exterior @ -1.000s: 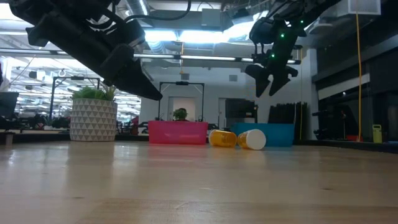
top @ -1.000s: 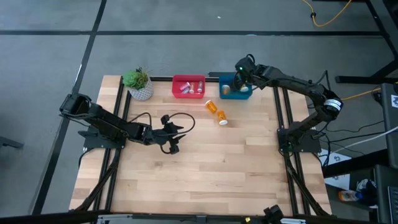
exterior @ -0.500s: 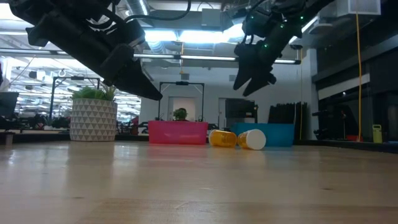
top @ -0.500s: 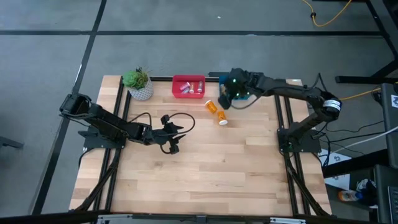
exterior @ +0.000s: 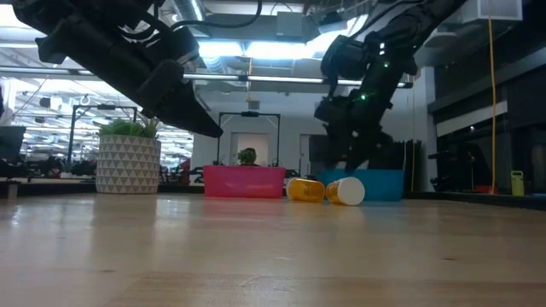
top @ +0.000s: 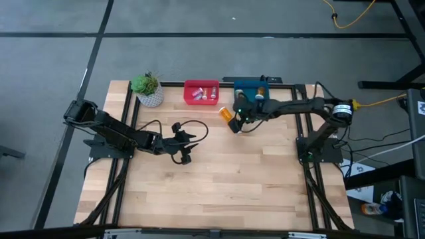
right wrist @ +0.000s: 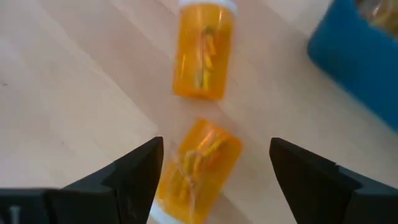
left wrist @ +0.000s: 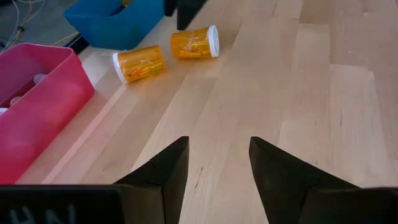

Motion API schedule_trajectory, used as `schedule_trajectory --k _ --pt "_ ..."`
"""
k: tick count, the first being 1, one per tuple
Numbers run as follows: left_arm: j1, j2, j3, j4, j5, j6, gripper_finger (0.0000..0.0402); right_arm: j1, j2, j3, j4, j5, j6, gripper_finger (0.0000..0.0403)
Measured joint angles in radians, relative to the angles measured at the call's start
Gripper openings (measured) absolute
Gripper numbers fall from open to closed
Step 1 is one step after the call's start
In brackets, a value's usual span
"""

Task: Pick and place medicine bottles into bin by pill shape (circle, oval)
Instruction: Put the orange pill bottle into the blue bin

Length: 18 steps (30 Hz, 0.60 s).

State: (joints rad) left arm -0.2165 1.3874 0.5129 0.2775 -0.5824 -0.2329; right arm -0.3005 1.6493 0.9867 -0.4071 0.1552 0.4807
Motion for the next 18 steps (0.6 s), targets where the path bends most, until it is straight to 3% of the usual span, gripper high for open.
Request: schedule_trajectory --k 5,9,18 --pt "0.000 0.000 0.000 0.000 0.000 0.003 0.0163 0.066 0.025 0.001 0.002 0.015 0.078 0.0295" --pt "0.000 0.000 0.000 0.000 0.000 0.003 0.0163 0.095 0.063 0.001 -0.020 0.086 0.141 0.0295" --pt "0.000 0.000 0.000 0.000 0.000 0.003 0.0163 0.101 0.150 0.001 0.006 0.160 0.144 0.0291"
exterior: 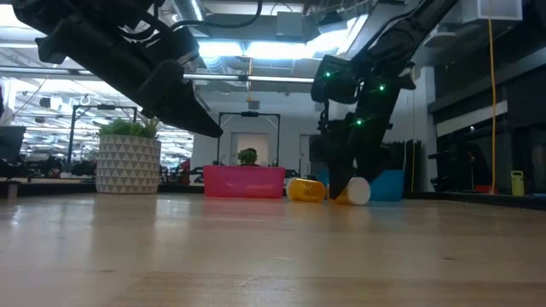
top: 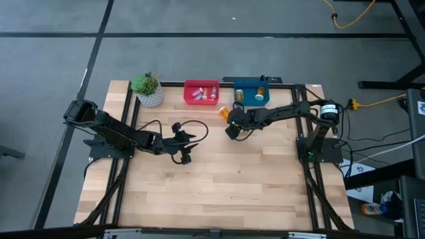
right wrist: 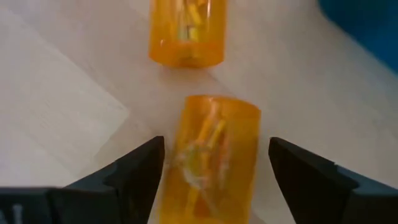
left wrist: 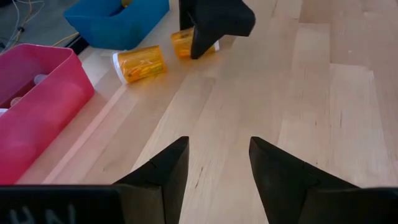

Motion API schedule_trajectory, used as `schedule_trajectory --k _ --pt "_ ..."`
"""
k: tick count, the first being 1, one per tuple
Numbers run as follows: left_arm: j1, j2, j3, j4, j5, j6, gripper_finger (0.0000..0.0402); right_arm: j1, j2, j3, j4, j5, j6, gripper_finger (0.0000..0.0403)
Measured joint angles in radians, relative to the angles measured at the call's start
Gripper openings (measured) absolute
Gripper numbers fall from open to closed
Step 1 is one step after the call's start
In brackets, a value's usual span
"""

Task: Pick and place medicine bottles into bin by pill shape (circle, oval)
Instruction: Put the orange pill bottle into the blue bin

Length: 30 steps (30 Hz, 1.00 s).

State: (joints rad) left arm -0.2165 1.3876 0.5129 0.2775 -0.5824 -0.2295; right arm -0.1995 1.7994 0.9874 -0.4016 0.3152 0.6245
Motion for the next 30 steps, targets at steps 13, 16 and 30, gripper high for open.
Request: schedule_trajectory --k 13,16,30 --pt "0.000 0.000 0.000 0.000 0.000 -0.002 0.0163 0.001 -0.026 0.001 -0.005 -0.021 -0.055 0.0171" --pt "0.000 0.000 0.000 0.000 0.000 -0.003 0.0163 -0.001 -0.078 0.023 -0.048 -0.021 -0.089 0.0167" --pt "0.000 0.000 0.000 -0.001 0.000 -0.003 0.0163 -0.198 -0.347 0.063 -0.101 0.172 -0.263 0.0180"
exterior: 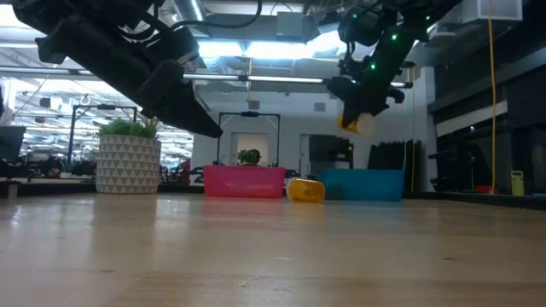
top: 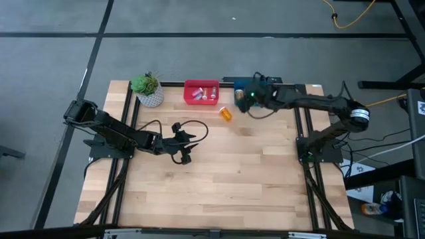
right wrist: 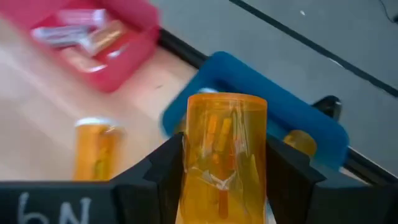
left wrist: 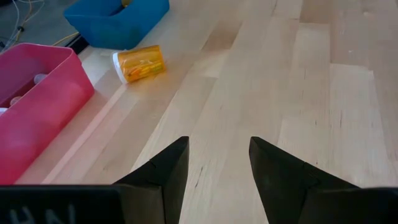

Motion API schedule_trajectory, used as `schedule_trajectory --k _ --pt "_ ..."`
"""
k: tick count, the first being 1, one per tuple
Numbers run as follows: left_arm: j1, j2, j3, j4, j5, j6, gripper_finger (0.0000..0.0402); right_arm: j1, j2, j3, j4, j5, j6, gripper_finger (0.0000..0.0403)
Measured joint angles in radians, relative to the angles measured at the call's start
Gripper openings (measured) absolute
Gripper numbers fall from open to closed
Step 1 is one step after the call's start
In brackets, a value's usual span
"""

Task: Pick and place medicine bottles into bin by pill shape (circle, oval)
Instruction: Put the orange pill bottle into the blue bin

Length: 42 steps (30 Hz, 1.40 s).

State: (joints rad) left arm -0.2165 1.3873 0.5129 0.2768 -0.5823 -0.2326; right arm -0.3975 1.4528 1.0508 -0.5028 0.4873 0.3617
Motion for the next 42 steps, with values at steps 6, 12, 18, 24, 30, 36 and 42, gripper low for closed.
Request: schedule_trajectory --k 6,12,18,24,30,36,42 --pt "0.000 0.000 0.000 0.000 0.000 0.000 0.0163 -0.138 0.031 0.000 0.027 -0.028 -0.033 0.0182" --pt "0.000 0.000 0.000 0.000 0.000 0.000 0.0163 -0.231 0.052 0.000 0.058 -0.069 -0.057 0.0209" --pt "0.000 0.000 0.000 0.000 0.000 0.000 0.0163 -0.284 0.052 0.000 0.130 -0.231 -0.078 0.0260" --pt "0.000 0.000 0.000 0.000 0.000 0.000 0.0163 -0.287 0.052 0.000 0.185 -0.263 -0.076 0.0277" --pt "0.000 0.000 0.000 0.000 0.000 0.000 0.0163 -0.247 0.052 -0.001 0.238 -0.488 -0.095 0.0278" --pt "0.000 0.000 0.000 0.000 0.000 0.000 0.0163 -0.156 0.051 -0.015 0.253 -0.594 -0.133 0.0273" --pt "0.000 0.000 0.000 0.000 0.000 0.000 0.0163 -0.062 0.051 -0.079 0.303 -0.594 -0.130 0.0273"
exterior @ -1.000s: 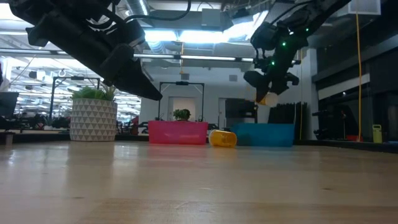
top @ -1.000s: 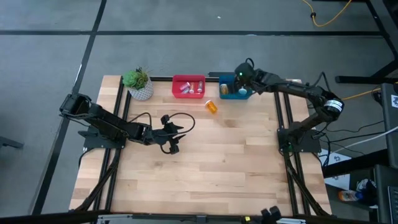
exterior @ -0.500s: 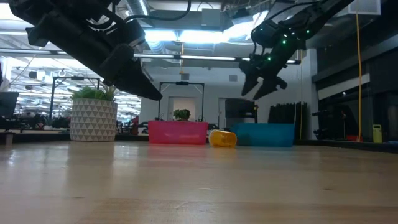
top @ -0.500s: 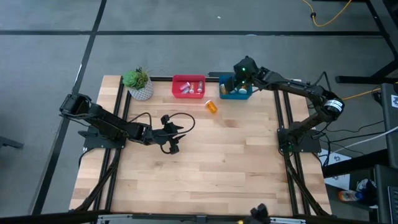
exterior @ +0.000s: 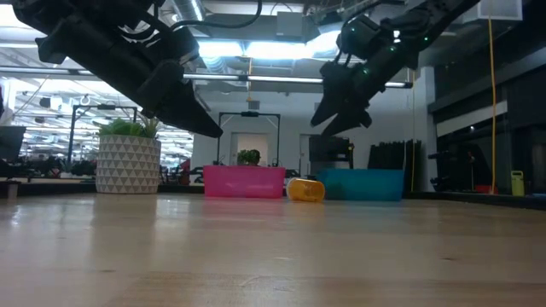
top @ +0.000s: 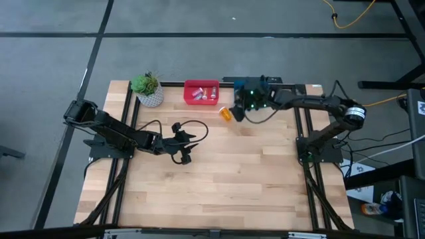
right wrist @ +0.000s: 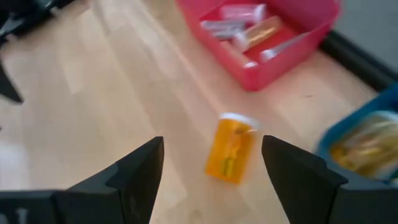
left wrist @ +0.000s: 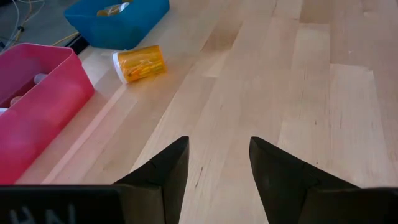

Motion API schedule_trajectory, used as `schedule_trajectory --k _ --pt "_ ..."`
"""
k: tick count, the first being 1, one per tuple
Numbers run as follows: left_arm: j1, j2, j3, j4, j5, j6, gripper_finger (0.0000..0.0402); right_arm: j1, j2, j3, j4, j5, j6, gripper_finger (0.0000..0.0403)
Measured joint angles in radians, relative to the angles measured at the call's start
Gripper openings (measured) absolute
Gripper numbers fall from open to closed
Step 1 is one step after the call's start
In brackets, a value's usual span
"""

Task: Pick and place medicine bottles into bin by pill shape (circle, oval)
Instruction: Put the orange pill bottle into the blue bin

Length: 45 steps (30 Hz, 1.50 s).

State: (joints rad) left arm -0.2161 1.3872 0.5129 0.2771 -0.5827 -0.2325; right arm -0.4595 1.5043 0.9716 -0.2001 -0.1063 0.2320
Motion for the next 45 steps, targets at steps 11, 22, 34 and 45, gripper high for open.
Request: schedule_trajectory --k 11,22,34,45 --pt "0.000 0.000 0.000 0.001 0.000 0.003 0.0163 0.134 0.087 -0.196 0.323 0.117 -0.034 0.0273" --pt "0.000 0.000 0.000 0.001 0.000 0.003 0.0163 0.157 0.270 -0.092 0.339 0.295 -0.055 0.0273" --pt "0.000 0.000 0.000 0.000 0.000 0.003 0.0163 0.156 0.393 0.017 0.184 0.305 0.052 0.0273" --pt "0.000 0.000 0.000 0.000 0.000 0.003 0.0163 0.158 0.410 0.019 0.189 0.257 0.084 0.0273"
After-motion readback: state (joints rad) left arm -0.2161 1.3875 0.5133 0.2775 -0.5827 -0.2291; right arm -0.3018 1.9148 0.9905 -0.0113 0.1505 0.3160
